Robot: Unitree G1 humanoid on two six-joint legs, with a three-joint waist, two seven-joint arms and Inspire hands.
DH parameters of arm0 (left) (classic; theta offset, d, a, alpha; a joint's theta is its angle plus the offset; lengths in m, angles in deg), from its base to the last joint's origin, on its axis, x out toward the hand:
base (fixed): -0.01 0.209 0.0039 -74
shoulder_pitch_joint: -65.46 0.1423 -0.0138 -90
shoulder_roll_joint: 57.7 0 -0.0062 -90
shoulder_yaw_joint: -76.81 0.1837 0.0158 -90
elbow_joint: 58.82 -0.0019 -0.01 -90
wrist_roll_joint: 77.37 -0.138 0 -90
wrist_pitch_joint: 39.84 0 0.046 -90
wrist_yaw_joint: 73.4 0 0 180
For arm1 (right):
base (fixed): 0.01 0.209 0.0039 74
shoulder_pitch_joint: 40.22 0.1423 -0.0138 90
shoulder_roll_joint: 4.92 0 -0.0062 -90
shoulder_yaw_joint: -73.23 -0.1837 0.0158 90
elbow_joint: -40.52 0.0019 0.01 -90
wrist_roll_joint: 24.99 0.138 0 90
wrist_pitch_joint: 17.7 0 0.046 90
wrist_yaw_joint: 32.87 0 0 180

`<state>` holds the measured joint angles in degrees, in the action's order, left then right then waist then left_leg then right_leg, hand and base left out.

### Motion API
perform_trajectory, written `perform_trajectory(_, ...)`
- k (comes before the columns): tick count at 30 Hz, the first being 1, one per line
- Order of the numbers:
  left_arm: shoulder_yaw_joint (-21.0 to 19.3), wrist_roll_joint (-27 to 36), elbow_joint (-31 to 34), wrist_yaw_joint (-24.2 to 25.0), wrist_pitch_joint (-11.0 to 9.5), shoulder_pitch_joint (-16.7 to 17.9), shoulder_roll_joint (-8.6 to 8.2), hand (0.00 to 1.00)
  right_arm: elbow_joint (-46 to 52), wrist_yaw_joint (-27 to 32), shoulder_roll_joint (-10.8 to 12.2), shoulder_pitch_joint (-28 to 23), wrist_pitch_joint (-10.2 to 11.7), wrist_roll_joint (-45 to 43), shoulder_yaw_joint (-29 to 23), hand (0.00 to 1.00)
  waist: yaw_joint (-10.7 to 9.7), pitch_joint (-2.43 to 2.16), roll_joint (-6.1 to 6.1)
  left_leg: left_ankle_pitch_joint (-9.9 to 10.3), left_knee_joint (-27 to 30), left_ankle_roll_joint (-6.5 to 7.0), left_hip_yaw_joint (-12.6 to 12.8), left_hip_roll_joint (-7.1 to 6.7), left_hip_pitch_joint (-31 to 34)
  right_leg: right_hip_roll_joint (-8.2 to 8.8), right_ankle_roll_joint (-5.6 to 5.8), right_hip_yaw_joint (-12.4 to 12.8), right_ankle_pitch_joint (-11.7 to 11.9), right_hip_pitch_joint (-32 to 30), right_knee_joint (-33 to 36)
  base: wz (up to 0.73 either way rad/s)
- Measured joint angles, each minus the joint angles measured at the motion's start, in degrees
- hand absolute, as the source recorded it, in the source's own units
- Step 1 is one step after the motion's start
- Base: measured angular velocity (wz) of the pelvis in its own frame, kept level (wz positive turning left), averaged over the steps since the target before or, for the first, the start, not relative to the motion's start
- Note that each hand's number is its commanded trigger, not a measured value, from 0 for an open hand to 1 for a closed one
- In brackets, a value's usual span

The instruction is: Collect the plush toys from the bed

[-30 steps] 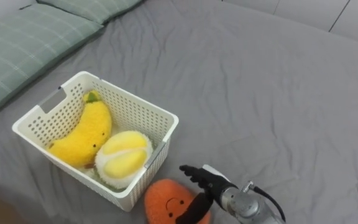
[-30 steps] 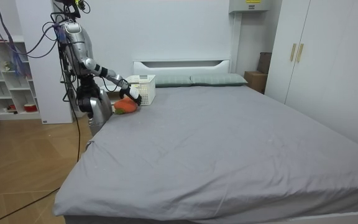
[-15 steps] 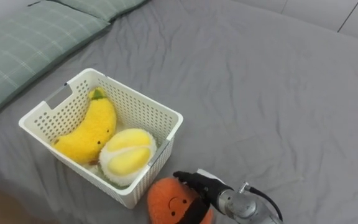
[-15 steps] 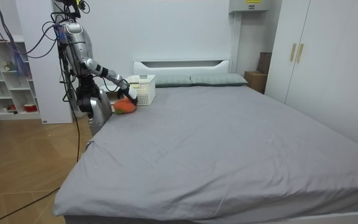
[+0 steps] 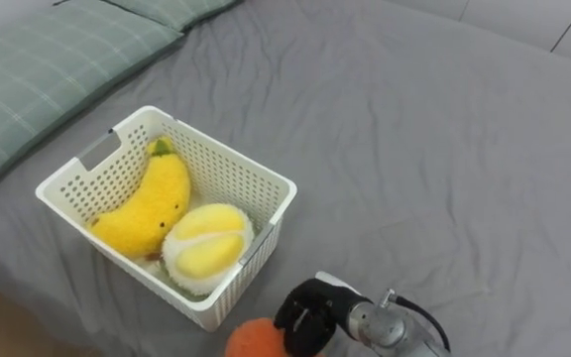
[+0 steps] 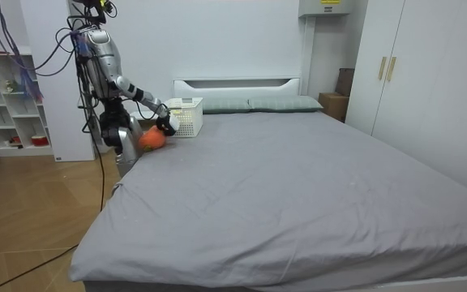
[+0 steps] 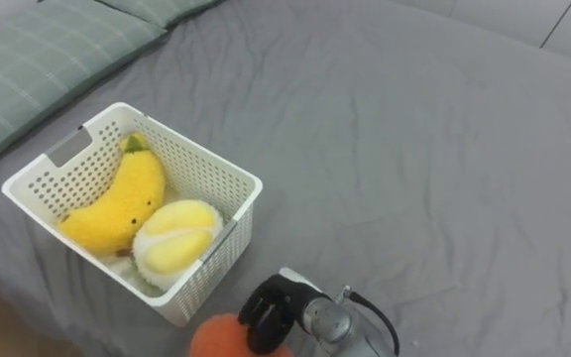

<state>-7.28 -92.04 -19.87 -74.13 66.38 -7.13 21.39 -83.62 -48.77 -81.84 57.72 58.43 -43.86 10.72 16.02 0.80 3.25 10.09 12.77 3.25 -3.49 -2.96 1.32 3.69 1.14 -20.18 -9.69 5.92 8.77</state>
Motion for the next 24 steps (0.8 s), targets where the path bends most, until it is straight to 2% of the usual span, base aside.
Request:
perform_trajectory(7, -0.12, -0.01, 0.0, 0.0, -0.14, 0.86, -0.07, 0.0, -1.65, 2.75, -0.15, 0.0, 0.21, 0.6, -0.06, 1.0, 0.07, 0.06, -0.08, -0.02, 0.09, -0.01, -0.34, -0.08, 0.1, 0.03, 0.0, -0.46, 0.0, 0.11, -0.04, 0.03)
perform_trajectory(10, -0.21, 0.01, -1.06, -0.05, -0.79, 0.3, -0.05, 0.0, -6.28, 4.74, -0.18, 0.56, 2.65, 1.63, -0.11, 1.0, 0.06, 0.1, -0.14, -0.04, 0.27, -0.03, -0.73, -0.21, 0.07, 0.03, 0.0, -0.7, 0.01, 0.39, -0.11, 0.06)
perform_trajectory(11, -0.17, 0.11, -1.92, -0.05, -1.33, 0.0, -0.03, 0.0, -7.98, 5.4, -0.32, 0.66, 3.08, 1.84, -0.23, 1.0, -0.2, 0.13, -0.19, -0.03, 0.47, -0.02, -1.44, -0.48, 0.08, 0.16, 0.01, -1.68, 0.0, 0.73, -0.18, 0.18)
perform_trajectory(18, -0.03, 0.54, -1.97, 0.07, -1.57, 0.01, 0.27, 0.0, -13.13, 8.44, -0.95, 1.29, 4.6, 4.62, -1.92, 1.0, -0.22, 0.24, -0.37, -0.07, 0.88, -0.05, -3.21, -0.94, 0.16, 0.36, 0.04, -3.31, -0.01, 1.43, -0.19, 0.13)
perform_trajectory(24, -0.16, 0.38, -1.96, 0.29, -1.84, 0.28, 0.28, 0.0, -13.25, 9.04, -1.68, 1.28, 5.69, 6.3, -1.9, 1.0, -0.06, 0.35, -0.58, -0.4, 0.91, -0.16, -3.91, -1.56, 0.17, 0.32, 0.19, -3.33, -0.23, 1.93, -0.85, 0.08)
